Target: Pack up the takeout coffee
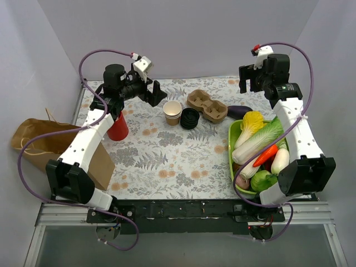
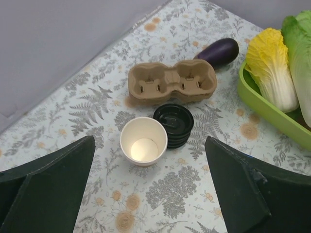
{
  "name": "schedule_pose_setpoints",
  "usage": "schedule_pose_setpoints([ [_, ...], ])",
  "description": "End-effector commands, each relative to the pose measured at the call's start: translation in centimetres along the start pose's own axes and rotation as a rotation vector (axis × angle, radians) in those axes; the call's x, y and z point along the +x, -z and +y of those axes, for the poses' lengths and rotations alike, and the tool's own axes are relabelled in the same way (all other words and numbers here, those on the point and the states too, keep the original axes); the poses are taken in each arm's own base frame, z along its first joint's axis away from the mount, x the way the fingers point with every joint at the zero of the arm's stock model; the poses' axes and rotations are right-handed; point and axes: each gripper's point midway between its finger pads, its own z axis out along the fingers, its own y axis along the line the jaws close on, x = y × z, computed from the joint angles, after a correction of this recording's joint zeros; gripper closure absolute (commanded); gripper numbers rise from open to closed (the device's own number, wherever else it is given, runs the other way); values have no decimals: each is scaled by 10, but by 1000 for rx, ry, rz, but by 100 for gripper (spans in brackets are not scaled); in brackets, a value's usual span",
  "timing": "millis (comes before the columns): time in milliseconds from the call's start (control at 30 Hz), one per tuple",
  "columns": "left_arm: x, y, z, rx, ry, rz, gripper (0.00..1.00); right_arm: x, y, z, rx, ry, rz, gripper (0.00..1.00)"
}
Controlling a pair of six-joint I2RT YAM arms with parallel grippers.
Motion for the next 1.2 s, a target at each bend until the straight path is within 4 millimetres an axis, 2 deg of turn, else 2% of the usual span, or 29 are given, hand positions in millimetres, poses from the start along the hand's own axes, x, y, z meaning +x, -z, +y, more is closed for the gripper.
schedule_pose_setpoints([
  [0, 19, -13, -11, 75, 91, 90, 2, 10, 4, 26, -176, 146, 9, 5],
  [33, 32, -19, -11, 89, 125, 132, 2, 17, 8, 42, -277, 175, 19, 5],
  [100, 35, -24, -15, 133, 131, 155, 2, 23, 12, 55, -379, 263, 10, 9],
  [133, 50, -30, -14, 145, 154, 200, 2, 31, 14, 66, -445, 264, 18, 10],
  [167, 55, -33, -13, 147, 149, 216, 2, 34, 14, 70, -464, 268, 21, 10],
  [200, 58, -35, -12, 151, 147, 228, 2, 38, 14, 72, -477, 264, 30, 10],
  [233, 69, -39, -11, 156, 158, 257, 2, 41, 14, 75, -491, 257, 42, 10],
  [367, 96, -52, -9, 195, 138, 304, 11, 52, 12, 78, -509, 232, 76, 11],
  [467, 110, -62, -8, 225, 118, 323, 23, 56, 13, 79, -511, 229, 84, 11],
  [500, 116, -66, -7, 231, 116, 334, 29, 62, 12, 79, -511, 222, 98, 11],
  [567, 120, -70, -8, 258, 125, 340, 35, 67, 13, 80, -513, 214, 110, 11],
  [600, 131, -75, -8, 271, 148, 367, 37, 71, 13, 81, -518, 211, 118, 11],
  [633, 133, -77, -12, 297, 163, 367, 44, 73, 13, 81, -518, 207, 123, 11],
  [733, 141, -84, -15, 331, 199, 371, 48, 78, 13, 81, -514, 211, 134, 11],
  [933, 142, -96, -15, 355, 210, 349, 50, 86, 11, 78, -495, 216, 150, 12],
  [1167, 142, -94, -21, 383, 227, 347, 51, 91, 8, 77, -495, 212, 162, 12],
])
